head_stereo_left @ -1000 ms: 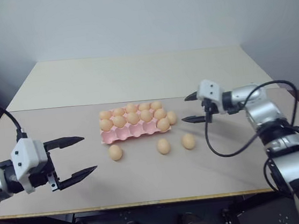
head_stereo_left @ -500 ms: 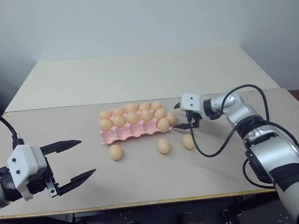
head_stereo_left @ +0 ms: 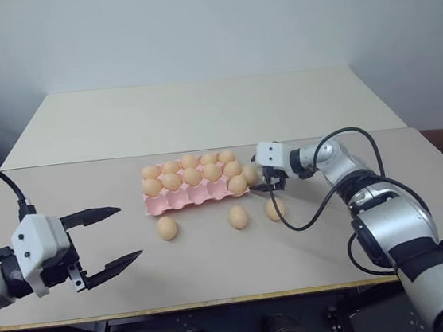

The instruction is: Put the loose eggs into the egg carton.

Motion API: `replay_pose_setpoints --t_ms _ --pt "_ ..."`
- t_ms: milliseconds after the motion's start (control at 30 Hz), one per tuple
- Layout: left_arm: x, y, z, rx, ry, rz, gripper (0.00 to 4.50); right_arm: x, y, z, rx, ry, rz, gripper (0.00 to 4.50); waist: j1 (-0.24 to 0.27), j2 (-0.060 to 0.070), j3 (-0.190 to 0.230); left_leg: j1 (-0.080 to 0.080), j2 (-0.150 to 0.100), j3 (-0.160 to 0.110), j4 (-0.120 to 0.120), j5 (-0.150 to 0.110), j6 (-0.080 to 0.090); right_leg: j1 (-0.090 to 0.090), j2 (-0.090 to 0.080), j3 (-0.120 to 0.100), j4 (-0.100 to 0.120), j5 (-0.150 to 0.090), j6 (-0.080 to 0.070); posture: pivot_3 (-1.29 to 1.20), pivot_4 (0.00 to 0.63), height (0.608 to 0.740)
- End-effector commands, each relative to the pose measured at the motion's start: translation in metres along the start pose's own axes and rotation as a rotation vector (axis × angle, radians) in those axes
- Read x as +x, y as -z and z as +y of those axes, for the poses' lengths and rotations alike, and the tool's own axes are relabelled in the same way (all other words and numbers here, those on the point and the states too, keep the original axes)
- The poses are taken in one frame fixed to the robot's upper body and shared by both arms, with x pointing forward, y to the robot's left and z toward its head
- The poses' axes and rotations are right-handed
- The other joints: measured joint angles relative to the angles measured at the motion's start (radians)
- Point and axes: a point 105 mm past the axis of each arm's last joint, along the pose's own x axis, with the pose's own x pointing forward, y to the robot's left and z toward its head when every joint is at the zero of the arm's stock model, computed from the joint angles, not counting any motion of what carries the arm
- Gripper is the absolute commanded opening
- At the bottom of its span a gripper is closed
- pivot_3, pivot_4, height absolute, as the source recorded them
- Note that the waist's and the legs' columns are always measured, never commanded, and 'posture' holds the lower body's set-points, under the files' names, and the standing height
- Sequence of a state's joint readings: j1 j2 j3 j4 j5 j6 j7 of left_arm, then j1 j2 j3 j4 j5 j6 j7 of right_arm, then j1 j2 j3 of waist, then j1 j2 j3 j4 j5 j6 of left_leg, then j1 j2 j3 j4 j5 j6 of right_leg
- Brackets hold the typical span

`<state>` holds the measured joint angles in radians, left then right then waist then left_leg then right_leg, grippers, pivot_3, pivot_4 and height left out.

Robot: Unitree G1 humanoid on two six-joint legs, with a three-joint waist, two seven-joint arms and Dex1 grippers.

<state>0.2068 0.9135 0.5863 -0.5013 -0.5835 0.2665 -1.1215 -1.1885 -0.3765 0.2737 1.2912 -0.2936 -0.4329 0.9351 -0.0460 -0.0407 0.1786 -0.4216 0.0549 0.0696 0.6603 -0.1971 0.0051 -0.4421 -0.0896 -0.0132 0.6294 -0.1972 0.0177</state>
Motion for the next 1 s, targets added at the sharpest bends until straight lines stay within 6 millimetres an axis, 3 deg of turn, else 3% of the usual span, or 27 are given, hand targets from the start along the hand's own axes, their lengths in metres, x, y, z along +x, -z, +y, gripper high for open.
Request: replay_pose_setpoints --t_ms 33,233,333,433,500,667,867,1000 --pt "0.000 -0.005 0.002 0.032 -0.002 -0.007 4.47 -0.002 -0.011 -0.012 -0.032 0.042 -0.020 4.50 0.000 0.000 0.000 0.000 0.000 0.000 0.000 0.000 0.000 0.000 0.000 0.000 0.000 0.000 0.000 0.00 0.150 0.740" --pt "0.001 -0.004 0.001 0.032 -0.001 -0.005 4.47 0.003 -0.012 -0.012 -0.006 0.059 -0.015 4.50 0.000 0.000 0.000 0.000 0.000 0.000 0.000 0.000 0.000 0.000 0.000 0.000 0.000 0.000 0.000 0.00 0.150 0.740" --pt "0.001 -0.004 0.000 0.033 -0.001 0.000 4.50 0.004 -0.014 -0.013 0.000 0.067 -0.019 3.90 -0.001 0.000 0.000 0.000 0.000 0.000 0.000 0.000 0.000 0.000 0.000 0.000 0.000 0.000 0.000 0.00 0.150 0.740" --pt "0.001 -0.003 -0.001 0.033 -0.003 0.003 4.50 0.005 -0.013 -0.014 -0.010 0.076 -0.006 2.85 0.000 0.000 0.000 0.000 0.000 0.000 0.000 0.000 0.000 0.000 0.000 0.000 0.000 0.000 0.000 0.00 0.150 0.740" --pt "0.002 -0.003 -0.001 0.032 -0.004 0.003 4.50 0.004 -0.012 -0.014 -0.032 0.079 0.006 2.50 0.000 0.000 0.000 0.000 0.000 0.000 0.000 0.000 0.000 0.000 0.000 0.000 0.000 0.000 0.000 0.00 0.150 0.740" --pt "0.002 0.000 -0.001 0.033 -0.007 0.009 4.50 -0.002 -0.004 -0.015 -0.058 0.083 0.027 2.50 0.000 0.000 0.000 0.000 0.000 0.000 0.000 0.000 0.000 0.000 0.000 0.000 0.000 0.000 0.000 0.00 0.150 0.740" --pt "0.003 0.001 0.000 0.039 -0.011 0.011 4.50 -0.027 0.013 -0.031 -0.150 0.145 0.127 2.50 0.001 0.000 0.000 0.000 -0.001 0.000 0.000 0.000 0.000 0.000 -0.001 0.000 0.000 -0.001 -0.002 0.00 0.150 0.740" --pt "0.003 0.003 0.002 0.041 -0.015 0.012 4.50 -0.039 0.003 -0.043 -0.170 0.184 0.079 2.50 -0.002 0.001 0.000 0.000 -0.001 0.000 0.000 0.000 0.000 0.000 0.000 0.000 0.000 -0.002 -0.004 0.00 0.150 0.740"
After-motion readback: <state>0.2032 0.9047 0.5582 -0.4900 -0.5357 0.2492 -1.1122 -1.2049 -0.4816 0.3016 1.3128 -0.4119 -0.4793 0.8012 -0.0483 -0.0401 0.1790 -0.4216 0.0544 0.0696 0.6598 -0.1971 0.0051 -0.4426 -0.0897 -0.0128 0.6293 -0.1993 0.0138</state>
